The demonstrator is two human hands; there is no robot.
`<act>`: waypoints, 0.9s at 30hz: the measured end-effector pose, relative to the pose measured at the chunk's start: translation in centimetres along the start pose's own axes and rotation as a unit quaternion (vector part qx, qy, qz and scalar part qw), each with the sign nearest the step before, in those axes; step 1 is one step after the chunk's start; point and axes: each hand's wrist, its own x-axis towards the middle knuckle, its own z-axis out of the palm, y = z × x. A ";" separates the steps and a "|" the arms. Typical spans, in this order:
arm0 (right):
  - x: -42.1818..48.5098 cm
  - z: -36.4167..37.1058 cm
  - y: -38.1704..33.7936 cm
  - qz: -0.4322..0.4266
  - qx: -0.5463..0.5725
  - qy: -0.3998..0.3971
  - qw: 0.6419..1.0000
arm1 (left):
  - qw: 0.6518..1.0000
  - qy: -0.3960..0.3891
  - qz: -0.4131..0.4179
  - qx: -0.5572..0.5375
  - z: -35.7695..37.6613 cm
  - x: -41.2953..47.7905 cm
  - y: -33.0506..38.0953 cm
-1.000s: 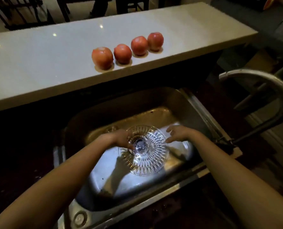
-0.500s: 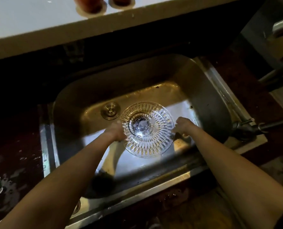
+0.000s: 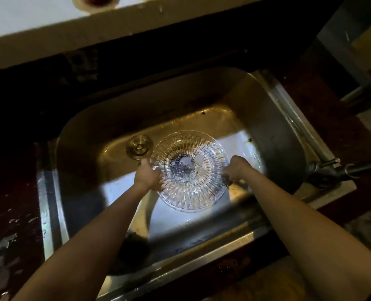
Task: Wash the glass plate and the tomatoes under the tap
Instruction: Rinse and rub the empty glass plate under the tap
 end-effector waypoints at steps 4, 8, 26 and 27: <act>-1.5 -2.1 0.5 -0.018 0.061 0.017 0.998 | 0.989 0.035 0.062 -0.130 -0.5 -1.9 1.8; -4.4 -5.5 0.7 -0.042 0.113 0.053 0.991 | 0.973 0.065 0.114 -0.192 -1.4 -4.1 5.0; -17.6 -11.7 5.8 -0.030 0.145 0.348 0.926 | 0.904 -0.017 0.180 -0.388 -3.7 -10.3 16.6; -17.4 -11.7 6.0 -0.022 0.154 0.354 0.922 | 0.905 -0.024 0.180 -0.385 -3.6 -10.4 16.8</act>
